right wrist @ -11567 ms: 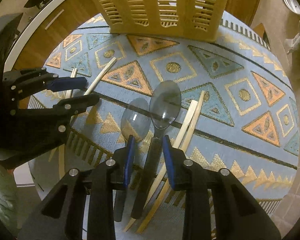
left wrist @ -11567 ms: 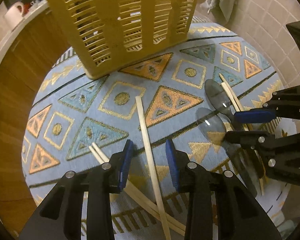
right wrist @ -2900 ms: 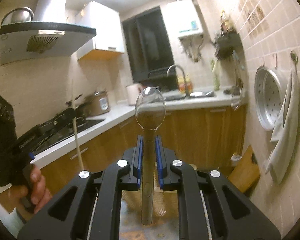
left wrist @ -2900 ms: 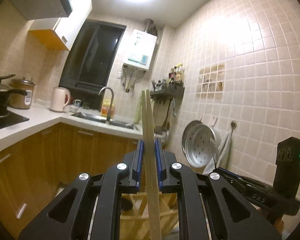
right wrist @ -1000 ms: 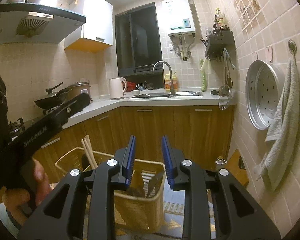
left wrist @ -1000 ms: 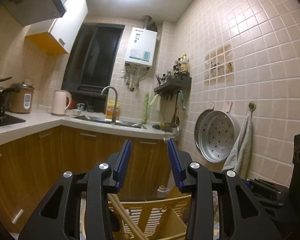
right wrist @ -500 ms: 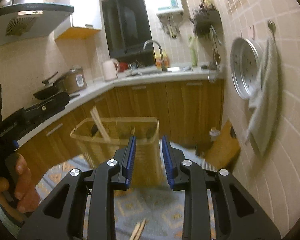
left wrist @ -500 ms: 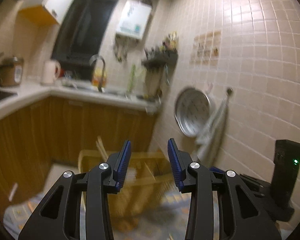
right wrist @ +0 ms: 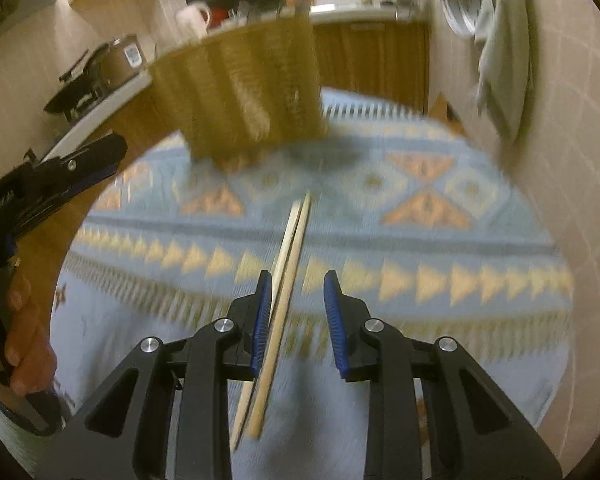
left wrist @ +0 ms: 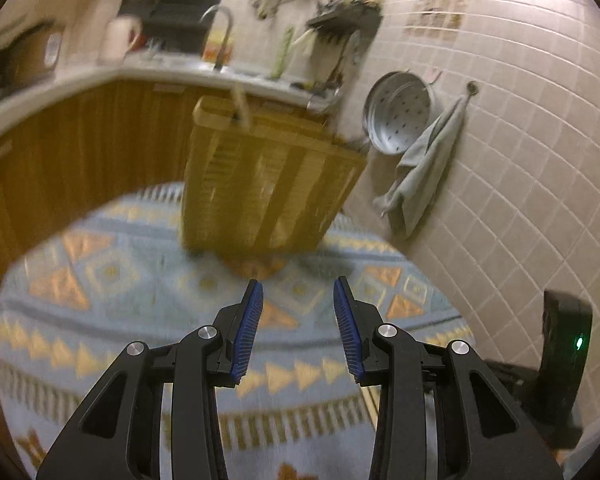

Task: Organize utensils
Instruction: 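Lower both grippers and grasp a wooden chopstick with each gripper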

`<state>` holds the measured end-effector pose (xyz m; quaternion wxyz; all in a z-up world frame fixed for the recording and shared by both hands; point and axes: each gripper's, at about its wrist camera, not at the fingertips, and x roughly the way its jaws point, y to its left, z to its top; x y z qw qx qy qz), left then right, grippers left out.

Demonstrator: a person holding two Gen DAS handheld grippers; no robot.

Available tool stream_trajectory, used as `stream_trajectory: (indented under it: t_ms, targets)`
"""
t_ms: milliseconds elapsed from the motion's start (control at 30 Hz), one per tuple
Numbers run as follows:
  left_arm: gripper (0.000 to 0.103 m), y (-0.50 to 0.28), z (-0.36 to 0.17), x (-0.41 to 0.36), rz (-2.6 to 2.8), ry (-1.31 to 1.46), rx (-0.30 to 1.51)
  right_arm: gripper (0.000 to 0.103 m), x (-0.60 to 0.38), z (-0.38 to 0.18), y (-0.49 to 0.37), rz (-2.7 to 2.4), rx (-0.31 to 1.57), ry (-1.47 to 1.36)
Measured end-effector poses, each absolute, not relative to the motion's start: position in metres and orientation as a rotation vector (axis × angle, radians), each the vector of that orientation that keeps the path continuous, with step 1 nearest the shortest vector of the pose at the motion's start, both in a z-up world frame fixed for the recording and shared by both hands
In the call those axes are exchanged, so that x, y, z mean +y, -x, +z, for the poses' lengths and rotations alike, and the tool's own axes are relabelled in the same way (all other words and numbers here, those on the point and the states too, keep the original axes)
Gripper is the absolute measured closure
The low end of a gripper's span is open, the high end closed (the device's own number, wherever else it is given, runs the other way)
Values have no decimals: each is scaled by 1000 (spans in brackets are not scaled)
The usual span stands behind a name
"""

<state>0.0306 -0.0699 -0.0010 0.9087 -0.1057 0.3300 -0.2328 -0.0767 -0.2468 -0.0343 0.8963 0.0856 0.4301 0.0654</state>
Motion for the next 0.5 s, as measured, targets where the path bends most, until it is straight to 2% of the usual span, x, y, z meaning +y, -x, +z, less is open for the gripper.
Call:
stream_trajectory:
  t_ms: [167, 500]
  targets:
    - [69, -17, -23, -63, -475, 234, 765, 79, -236, -58, 97, 126, 952, -202]
    - [69, -12, -40, -78, -489, 214, 851, 82, -222, -63, 116, 48, 940, -144]
